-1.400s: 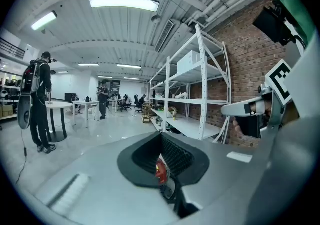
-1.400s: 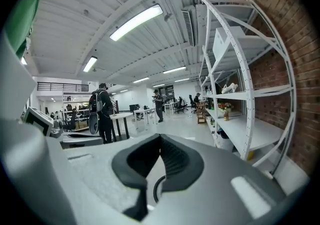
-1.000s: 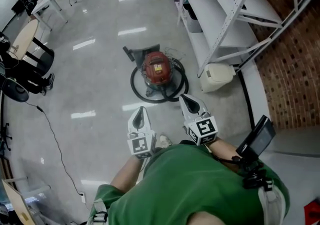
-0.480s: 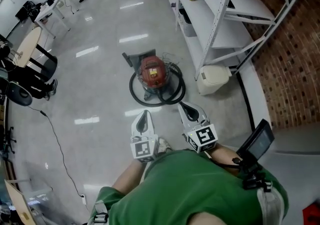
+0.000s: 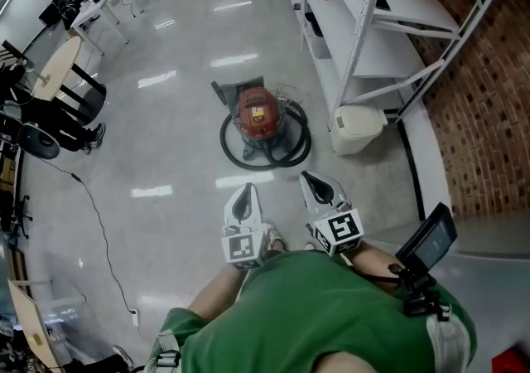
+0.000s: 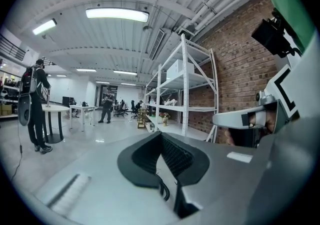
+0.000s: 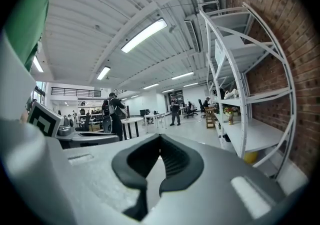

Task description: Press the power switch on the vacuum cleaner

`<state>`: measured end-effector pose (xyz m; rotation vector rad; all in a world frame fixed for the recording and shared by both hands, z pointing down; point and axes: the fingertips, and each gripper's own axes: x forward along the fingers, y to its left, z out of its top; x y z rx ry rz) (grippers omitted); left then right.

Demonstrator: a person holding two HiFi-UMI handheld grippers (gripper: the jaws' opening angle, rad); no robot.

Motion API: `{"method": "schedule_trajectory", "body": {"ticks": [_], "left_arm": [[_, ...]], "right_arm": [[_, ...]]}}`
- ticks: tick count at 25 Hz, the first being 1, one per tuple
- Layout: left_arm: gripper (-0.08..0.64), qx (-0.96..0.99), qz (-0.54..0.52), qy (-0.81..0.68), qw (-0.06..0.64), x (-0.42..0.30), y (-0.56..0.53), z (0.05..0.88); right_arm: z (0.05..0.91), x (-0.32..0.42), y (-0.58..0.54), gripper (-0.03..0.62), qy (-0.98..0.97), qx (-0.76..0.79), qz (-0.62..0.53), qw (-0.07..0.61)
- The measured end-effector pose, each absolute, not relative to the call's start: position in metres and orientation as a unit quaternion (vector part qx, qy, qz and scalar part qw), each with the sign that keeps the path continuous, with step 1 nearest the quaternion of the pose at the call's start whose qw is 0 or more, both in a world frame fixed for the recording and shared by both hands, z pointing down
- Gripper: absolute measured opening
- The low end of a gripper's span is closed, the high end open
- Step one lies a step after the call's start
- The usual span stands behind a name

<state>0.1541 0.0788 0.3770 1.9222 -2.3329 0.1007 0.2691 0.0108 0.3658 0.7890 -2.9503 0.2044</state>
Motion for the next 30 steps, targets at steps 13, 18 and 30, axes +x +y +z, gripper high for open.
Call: {"method": "schedule_trajectory", "body": {"ticks": [13,18,30], "left_arm": [[0.008,0.611,0.033,-0.789,0.062,0.141,0.097,0.377],[0.008,0.605,0.030,-0.793,0.062,0.135,0.101,0.373],[0.008,0.601,0.017,-0.797,0.061,0.124,0.100,0.368]], "right_arm": [[0.365,0.257,0.019,0.003,-0.970,0.233,0.065,0.036],[0.361,0.250,0.022,0.003,-0.972,0.225,0.063,0.038],[0.359,0.235,0.021,0.003,-0.974,0.217,0.055,0.039]]}}
